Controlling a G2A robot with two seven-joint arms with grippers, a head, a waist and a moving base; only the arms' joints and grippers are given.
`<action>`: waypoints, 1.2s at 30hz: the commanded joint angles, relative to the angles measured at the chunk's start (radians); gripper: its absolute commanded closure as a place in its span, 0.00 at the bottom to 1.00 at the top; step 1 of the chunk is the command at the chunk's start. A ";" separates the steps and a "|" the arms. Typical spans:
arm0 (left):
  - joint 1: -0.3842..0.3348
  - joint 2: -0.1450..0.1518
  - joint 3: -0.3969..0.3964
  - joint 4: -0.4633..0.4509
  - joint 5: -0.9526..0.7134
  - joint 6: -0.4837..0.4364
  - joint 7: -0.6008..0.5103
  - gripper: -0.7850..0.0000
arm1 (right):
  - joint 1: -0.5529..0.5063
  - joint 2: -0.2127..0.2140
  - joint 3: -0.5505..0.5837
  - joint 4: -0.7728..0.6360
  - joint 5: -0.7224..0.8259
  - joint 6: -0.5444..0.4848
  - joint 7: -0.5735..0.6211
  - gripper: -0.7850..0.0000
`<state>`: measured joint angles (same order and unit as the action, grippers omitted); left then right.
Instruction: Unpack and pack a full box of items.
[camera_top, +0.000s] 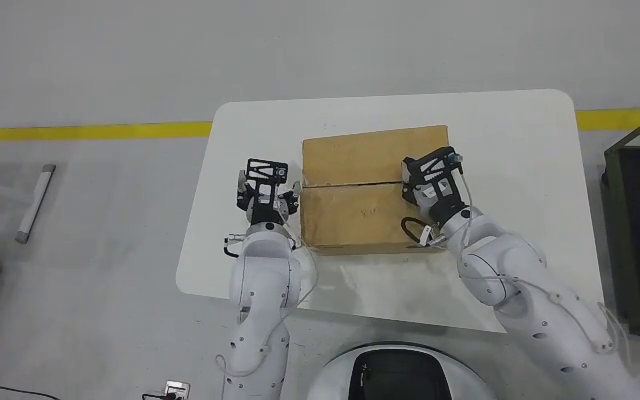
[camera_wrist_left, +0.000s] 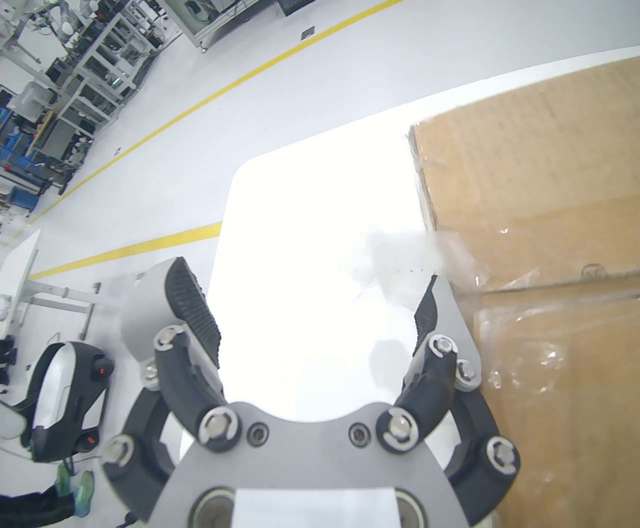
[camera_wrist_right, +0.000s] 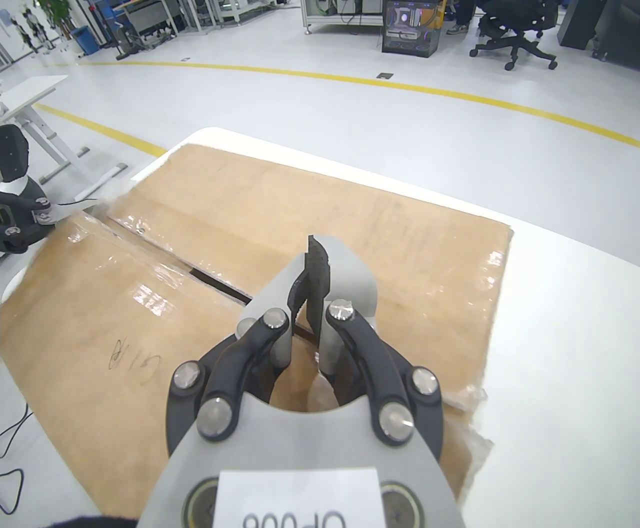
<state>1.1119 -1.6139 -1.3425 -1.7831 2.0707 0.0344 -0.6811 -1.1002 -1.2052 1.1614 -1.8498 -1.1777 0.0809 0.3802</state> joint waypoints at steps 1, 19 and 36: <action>-0.005 -0.001 0.001 0.012 0.008 0.020 -0.013 0.00 | 0.002 -0.001 0.002 0.000 -0.002 0.001 0.001 1.00; 0.053 0.018 -0.028 0.057 0.094 -0.122 0.029 0.00 | 0.021 -0.018 0.000 0.018 -0.015 -0.011 0.016 1.00; -0.042 0.014 -0.020 0.162 0.003 -0.036 0.130 0.00 | 0.032 -0.030 0.011 0.025 -0.026 -0.016 0.025 1.00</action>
<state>1.0704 -1.5996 -1.3612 -1.6200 2.0835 -0.0032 -0.5543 -1.0677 -1.2353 1.1712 -1.8246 -1.2026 0.0646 0.4047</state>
